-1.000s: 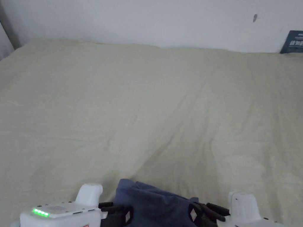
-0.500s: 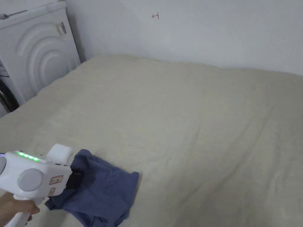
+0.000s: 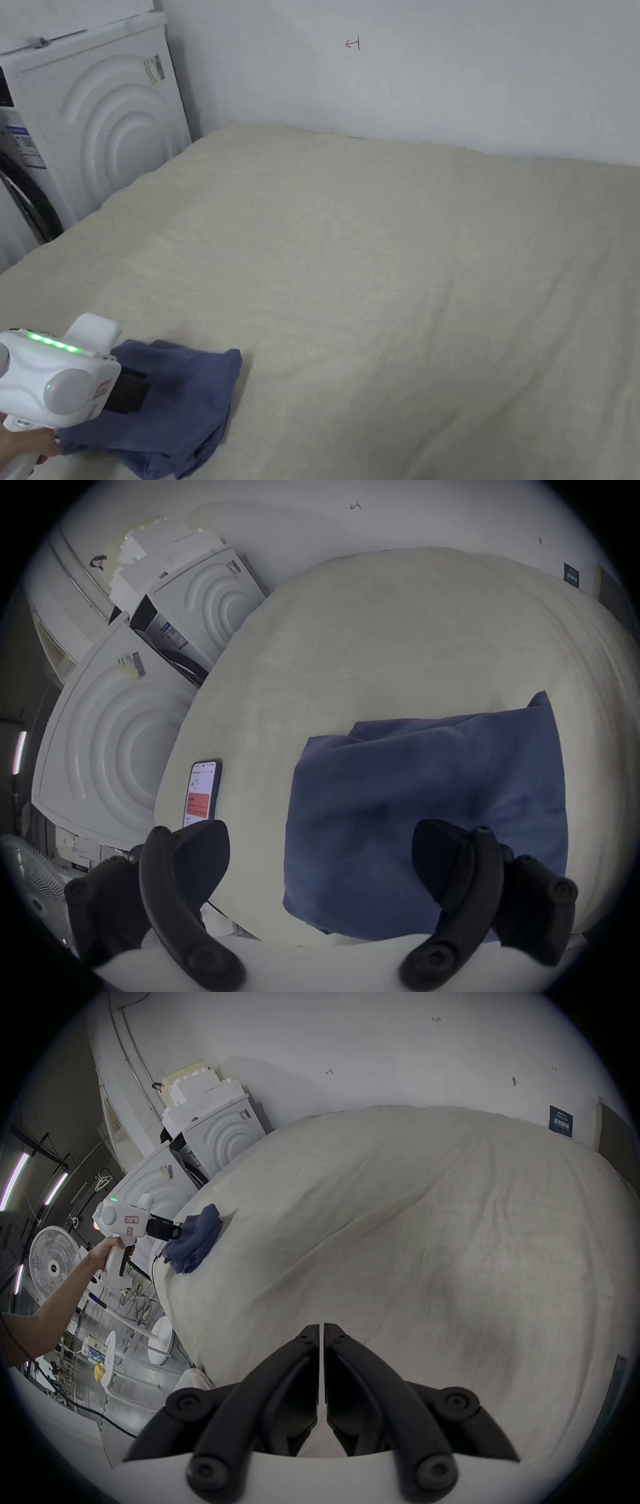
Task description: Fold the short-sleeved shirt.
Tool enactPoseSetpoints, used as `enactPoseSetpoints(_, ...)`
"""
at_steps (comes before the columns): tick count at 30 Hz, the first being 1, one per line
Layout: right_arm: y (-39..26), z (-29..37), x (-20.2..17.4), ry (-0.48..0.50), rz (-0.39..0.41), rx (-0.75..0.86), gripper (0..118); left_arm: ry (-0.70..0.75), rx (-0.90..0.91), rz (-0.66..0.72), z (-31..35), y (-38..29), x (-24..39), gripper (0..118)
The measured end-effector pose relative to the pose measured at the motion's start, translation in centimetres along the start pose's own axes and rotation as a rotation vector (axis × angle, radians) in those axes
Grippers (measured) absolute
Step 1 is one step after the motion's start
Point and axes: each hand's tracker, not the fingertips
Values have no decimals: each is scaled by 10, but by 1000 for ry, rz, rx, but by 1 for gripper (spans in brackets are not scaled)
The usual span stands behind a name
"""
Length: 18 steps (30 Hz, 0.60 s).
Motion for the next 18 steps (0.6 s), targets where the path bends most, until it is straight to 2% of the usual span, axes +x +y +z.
enactPoseSetpoints(2,-11,-4,16,-4,-1,3,6,11,9,1,-6,-2,5,110)
enactPoseSetpoints(3,-16,-5,24,-42,13,-13,6,4,16,8,-6,0,6,109)
enactPoseSetpoints(4,-2,7,2,-42,14,-8,6,-6,47,34,1,1,6,105)
enactPoseSetpoints(5,-4,9,4,-49,16,-4,6,-27,77,53,11,2,6,92)
enactPoseSetpoints(6,-6,12,8,-55,8,6,6,-38,117,74,36,8,8,72)
enactPoseSetpoints(7,-8,15,12,-34,-14,6,6,-40,165,106,58,9,13,38)
enactPoseSetpoints(8,-3,21,1,-37,-20,14,6,-24,202,126,73,10,18,21)
enactPoseSetpoints(10,-1,30,-4,-38,-30,45,6,9,293,164,121,9,42,12)
enactPoseSetpoints(11,-2,36,-4,-46,-32,54,6,-19,322,180,143,8,54,4)
enactPoseSetpoints(12,3,48,-5,-54,-27,72,6,-39,346,205,166,5,67,1)
enactPoseSetpoints(14,7,63,-5,-74,-16,118,6,-63,411,241,189,7,80,0)
enactPoseSetpoints(18,21,109,-5,-148,15,248,6,-9,494,211,250,10,131,0)
